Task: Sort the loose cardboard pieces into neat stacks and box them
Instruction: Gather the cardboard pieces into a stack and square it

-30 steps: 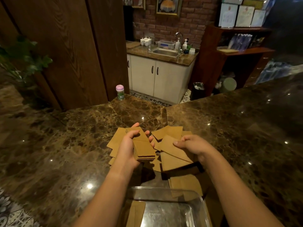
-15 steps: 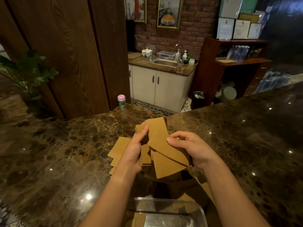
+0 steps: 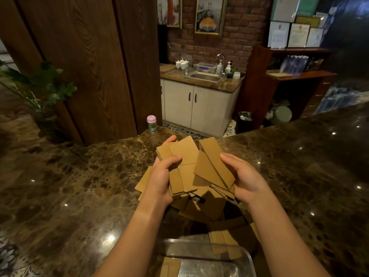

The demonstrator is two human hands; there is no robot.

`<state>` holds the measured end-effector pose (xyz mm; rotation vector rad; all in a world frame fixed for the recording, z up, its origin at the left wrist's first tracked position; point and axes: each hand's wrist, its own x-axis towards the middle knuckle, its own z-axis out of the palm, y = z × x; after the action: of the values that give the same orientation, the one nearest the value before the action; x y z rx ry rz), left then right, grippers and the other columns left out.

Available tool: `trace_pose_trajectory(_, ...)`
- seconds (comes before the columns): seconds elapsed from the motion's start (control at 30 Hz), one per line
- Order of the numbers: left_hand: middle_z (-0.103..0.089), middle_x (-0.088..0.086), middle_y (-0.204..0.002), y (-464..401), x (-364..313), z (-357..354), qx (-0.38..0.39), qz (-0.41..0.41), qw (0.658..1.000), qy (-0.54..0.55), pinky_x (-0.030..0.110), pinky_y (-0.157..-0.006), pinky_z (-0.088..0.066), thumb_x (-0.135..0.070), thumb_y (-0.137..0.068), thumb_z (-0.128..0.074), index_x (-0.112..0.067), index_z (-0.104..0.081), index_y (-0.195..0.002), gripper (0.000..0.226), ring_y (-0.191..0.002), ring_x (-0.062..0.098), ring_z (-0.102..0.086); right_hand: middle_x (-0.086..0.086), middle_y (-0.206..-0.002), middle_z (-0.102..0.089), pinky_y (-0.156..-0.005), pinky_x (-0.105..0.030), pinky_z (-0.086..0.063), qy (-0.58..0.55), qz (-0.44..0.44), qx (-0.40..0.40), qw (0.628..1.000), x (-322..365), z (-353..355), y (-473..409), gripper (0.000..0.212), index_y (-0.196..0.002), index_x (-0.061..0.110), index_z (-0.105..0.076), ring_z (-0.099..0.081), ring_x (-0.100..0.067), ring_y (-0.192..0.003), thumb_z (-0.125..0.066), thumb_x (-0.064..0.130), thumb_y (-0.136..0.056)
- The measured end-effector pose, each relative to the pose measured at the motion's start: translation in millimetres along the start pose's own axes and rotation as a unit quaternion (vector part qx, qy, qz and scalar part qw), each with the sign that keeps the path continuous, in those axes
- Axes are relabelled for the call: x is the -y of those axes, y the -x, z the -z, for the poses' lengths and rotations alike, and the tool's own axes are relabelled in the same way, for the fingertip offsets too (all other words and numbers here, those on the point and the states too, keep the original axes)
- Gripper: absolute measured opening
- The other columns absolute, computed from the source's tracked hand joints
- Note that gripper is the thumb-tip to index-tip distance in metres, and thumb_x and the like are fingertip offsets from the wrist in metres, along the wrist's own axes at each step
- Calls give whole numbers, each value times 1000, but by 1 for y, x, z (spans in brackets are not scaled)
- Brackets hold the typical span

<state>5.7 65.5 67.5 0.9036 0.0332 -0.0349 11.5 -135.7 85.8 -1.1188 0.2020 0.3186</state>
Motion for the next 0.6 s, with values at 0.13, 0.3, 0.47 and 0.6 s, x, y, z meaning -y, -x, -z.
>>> trace_pose_trajectory(0.13,-77,2,-104,1,6,-1,6,11,1000,6,47,-74,-60,-7,-92,-50,-43,-69,-117,48,-91,26,-73,-22,-114,-72,-74,-43,-61,-67,5,-45,997,-5,-14,0,35,-125,5,-65,-72,-34,-100,-65,12,-91)
trace_pose_trajectory(0.3,-71,10,-120,1,11,-1,-2,15,998,68,51,-76,-58,-17,-92,-44,-42,-65,-123,45,-111,37,-63,-15,-111,-74,-86,-47,-58,-85,59,-131,986,-15,-30,4,23,-117,12,-68,-69,-31,-104,-65,10,-94)
trace_pose_trajectory(0.47,-72,16,-107,-2,4,-2,31,-14,977,211,50,-71,-57,-23,-93,-47,-34,-62,-127,38,-86,30,-70,-10,-101,-76,-61,-34,-59,-109,86,-155,978,-13,-32,10,17,-113,16,-68,-72,-26,-95,-64,12,-96)
trace_pose_trajectory(0.6,-71,10,-95,-3,8,-8,19,3,993,119,40,-60,-58,-34,-89,-63,-28,-62,-121,32,-77,24,-70,-9,-100,-77,-66,-36,-59,-92,93,-149,980,-16,-41,13,18,-114,15,-68,-72,-24,-94,-63,13,-97)
